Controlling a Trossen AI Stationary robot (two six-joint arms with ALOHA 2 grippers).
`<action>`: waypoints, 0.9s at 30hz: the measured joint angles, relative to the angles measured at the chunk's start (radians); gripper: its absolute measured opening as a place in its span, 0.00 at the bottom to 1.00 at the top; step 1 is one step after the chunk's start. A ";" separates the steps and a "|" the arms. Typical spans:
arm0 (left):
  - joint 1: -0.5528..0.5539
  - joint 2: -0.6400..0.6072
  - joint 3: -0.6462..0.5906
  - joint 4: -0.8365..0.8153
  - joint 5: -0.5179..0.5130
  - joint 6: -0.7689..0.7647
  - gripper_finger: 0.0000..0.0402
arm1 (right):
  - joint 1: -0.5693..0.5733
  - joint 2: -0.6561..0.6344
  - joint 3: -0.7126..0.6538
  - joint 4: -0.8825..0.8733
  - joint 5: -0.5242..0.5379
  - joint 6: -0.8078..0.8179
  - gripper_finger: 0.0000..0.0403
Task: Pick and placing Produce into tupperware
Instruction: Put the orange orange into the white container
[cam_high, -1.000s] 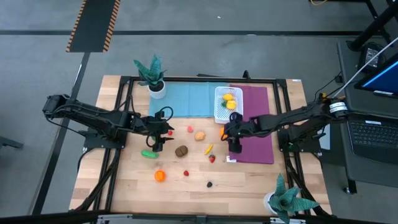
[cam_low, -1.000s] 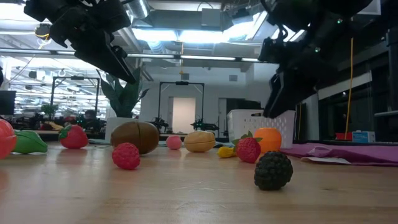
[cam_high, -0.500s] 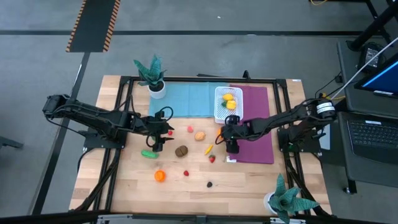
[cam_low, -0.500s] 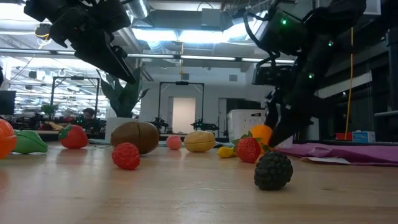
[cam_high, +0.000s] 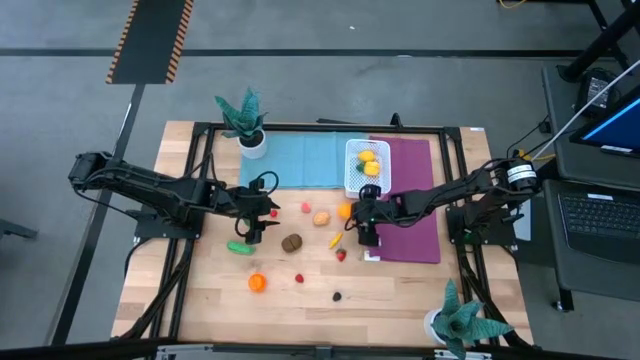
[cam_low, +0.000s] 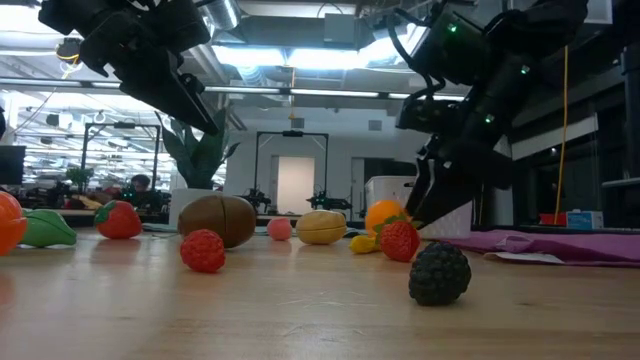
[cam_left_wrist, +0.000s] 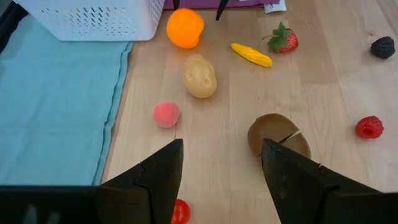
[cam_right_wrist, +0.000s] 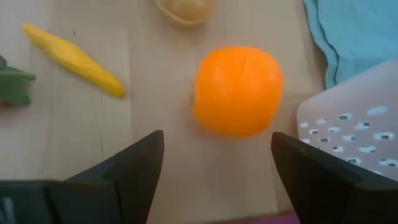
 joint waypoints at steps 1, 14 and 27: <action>0.000 0.000 0.000 0.000 0.000 0.000 0.52 | 0.000 0.000 0.000 0.007 0.000 0.000 0.74; 0.000 0.000 0.000 -0.011 0.000 0.000 0.52 | -0.040 0.081 0.002 0.211 0.013 -0.031 0.74; 0.000 0.000 0.000 -0.019 0.000 0.000 0.52 | -0.025 0.082 0.005 0.225 -0.027 -0.050 0.74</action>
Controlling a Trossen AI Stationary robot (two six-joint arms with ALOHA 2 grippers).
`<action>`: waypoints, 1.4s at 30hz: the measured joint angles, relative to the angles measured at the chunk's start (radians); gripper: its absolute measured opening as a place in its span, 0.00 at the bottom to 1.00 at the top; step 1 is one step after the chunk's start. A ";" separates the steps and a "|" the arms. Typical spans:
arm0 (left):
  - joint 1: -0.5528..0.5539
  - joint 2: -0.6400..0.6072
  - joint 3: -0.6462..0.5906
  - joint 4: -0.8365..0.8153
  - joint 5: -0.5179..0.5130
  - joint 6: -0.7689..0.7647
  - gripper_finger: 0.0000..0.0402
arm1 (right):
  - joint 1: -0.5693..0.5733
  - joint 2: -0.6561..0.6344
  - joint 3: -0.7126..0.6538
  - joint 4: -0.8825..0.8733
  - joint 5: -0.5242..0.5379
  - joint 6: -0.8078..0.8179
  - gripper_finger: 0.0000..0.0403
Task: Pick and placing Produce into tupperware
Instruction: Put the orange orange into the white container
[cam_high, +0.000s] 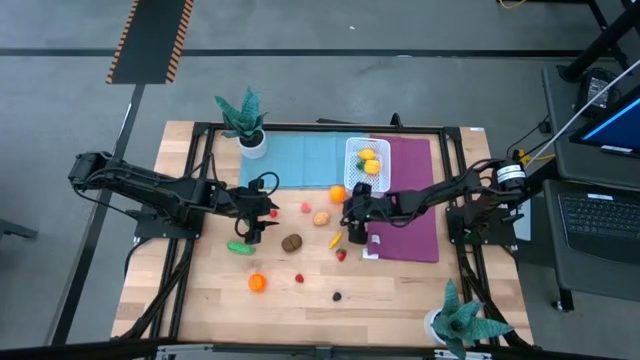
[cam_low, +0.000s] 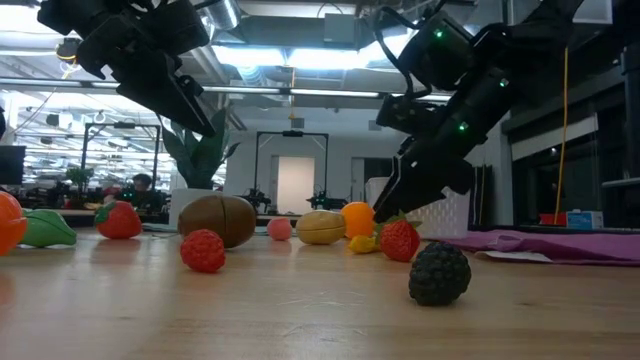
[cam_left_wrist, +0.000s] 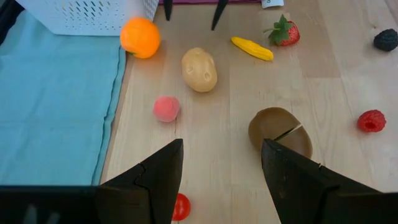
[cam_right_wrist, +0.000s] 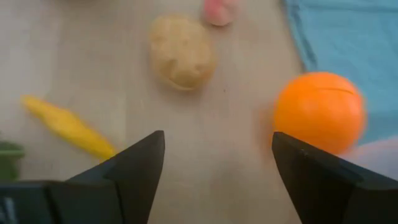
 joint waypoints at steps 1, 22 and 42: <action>0.000 0.000 0.000 0.000 0.000 0.000 0.52 | 0.005 0.001 0.005 0.000 -0.013 -0.001 0.74; 0.000 0.000 0.000 0.000 0.000 0.000 0.52 | -0.091 0.001 0.411 -0.483 -0.120 -0.184 0.74; 0.000 0.000 0.000 0.000 0.000 0.000 0.52 | -0.184 0.273 0.778 -0.906 -0.215 -0.318 0.74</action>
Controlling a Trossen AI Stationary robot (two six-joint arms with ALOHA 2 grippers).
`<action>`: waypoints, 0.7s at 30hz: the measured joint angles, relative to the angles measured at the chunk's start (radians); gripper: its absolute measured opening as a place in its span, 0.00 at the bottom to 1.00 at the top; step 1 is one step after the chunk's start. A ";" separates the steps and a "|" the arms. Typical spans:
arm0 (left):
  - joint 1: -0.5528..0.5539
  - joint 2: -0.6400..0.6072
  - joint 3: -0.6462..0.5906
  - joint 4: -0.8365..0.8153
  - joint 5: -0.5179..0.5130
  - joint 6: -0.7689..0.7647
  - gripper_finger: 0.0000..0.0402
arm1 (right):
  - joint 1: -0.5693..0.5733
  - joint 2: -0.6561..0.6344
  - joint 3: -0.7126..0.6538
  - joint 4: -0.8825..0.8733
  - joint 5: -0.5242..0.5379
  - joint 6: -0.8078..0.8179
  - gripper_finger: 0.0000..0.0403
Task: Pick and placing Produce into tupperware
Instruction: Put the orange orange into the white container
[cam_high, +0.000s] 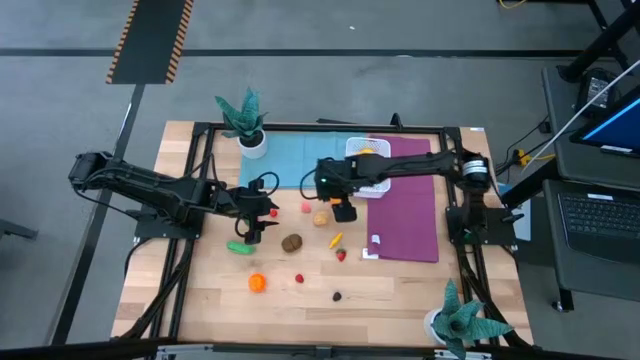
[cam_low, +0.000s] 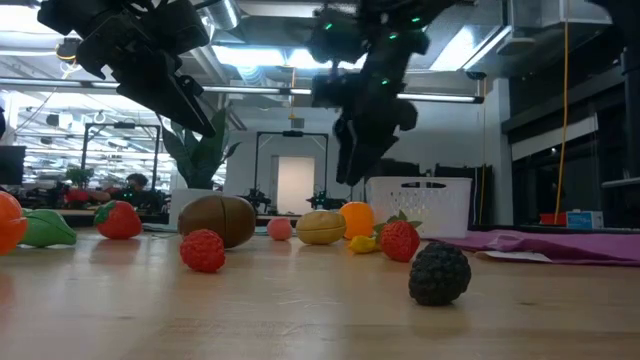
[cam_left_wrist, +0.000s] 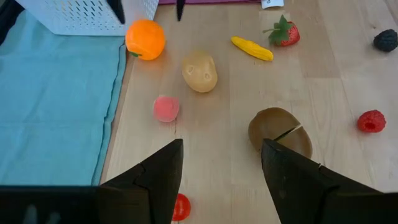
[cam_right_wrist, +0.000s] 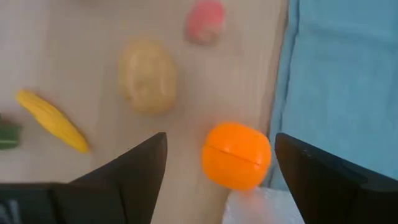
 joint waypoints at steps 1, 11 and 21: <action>0.000 0.000 0.000 0.000 0.000 0.000 0.52 | -0.003 0.022 0.027 -0.034 0.002 -0.001 0.74; 0.000 0.000 0.000 -0.023 0.000 0.000 0.52 | -0.007 0.097 0.076 -0.078 0.028 -0.023 0.74; 0.000 0.000 0.000 -0.024 0.000 0.000 0.52 | -0.008 0.122 0.075 -0.070 0.060 -0.022 0.74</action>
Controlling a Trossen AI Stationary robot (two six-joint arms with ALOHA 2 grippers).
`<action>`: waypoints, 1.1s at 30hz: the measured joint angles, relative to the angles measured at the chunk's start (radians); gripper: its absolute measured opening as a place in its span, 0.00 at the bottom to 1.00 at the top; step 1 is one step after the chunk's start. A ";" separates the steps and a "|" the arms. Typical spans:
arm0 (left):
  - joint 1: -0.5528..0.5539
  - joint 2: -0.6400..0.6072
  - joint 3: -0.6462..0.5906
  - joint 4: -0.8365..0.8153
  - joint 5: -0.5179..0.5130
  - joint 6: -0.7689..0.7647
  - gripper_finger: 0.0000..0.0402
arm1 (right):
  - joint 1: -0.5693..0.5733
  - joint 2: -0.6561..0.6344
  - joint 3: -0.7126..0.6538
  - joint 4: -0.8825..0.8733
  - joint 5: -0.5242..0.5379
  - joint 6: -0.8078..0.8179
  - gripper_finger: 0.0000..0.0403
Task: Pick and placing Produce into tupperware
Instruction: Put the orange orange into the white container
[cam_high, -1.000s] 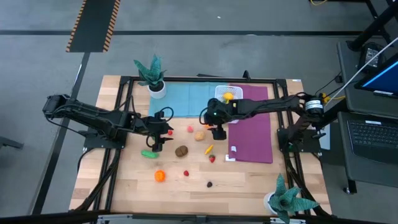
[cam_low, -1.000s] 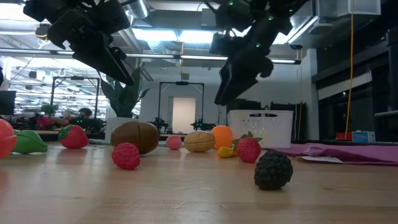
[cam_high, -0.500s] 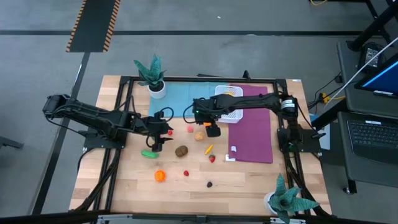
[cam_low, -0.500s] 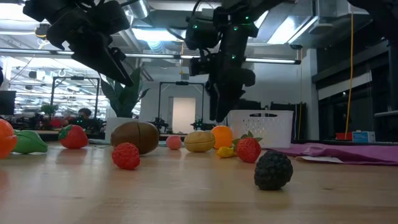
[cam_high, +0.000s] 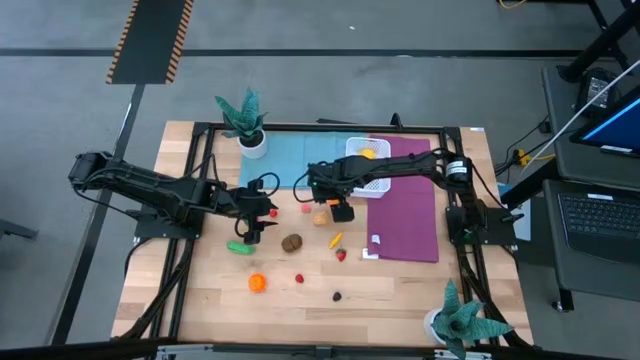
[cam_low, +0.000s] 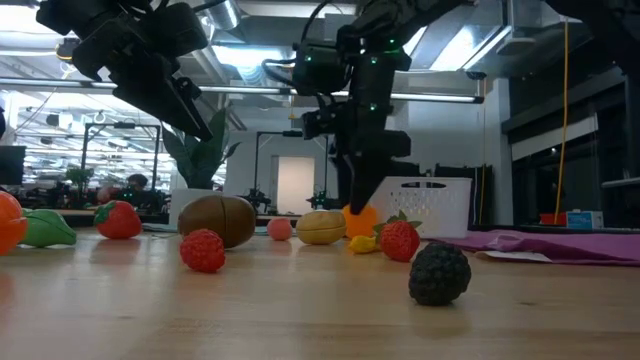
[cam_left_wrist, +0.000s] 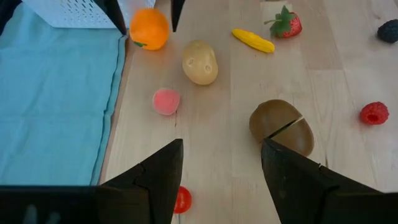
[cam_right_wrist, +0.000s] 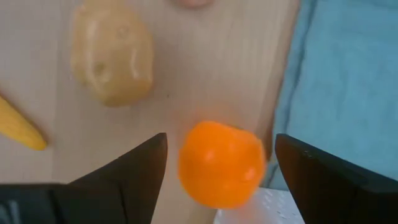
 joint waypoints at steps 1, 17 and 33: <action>0.000 0.000 0.000 0.000 0.000 0.000 0.52 | -0.001 0.000 0.000 0.002 0.006 0.000 0.74; 0.000 0.000 0.000 -0.001 0.000 0.000 0.52 | -0.003 0.000 -0.001 -0.018 0.007 0.031 0.74; 0.000 0.000 0.000 -0.003 0.000 0.000 0.52 | -0.003 0.006 -0.008 -0.043 0.006 0.025 0.74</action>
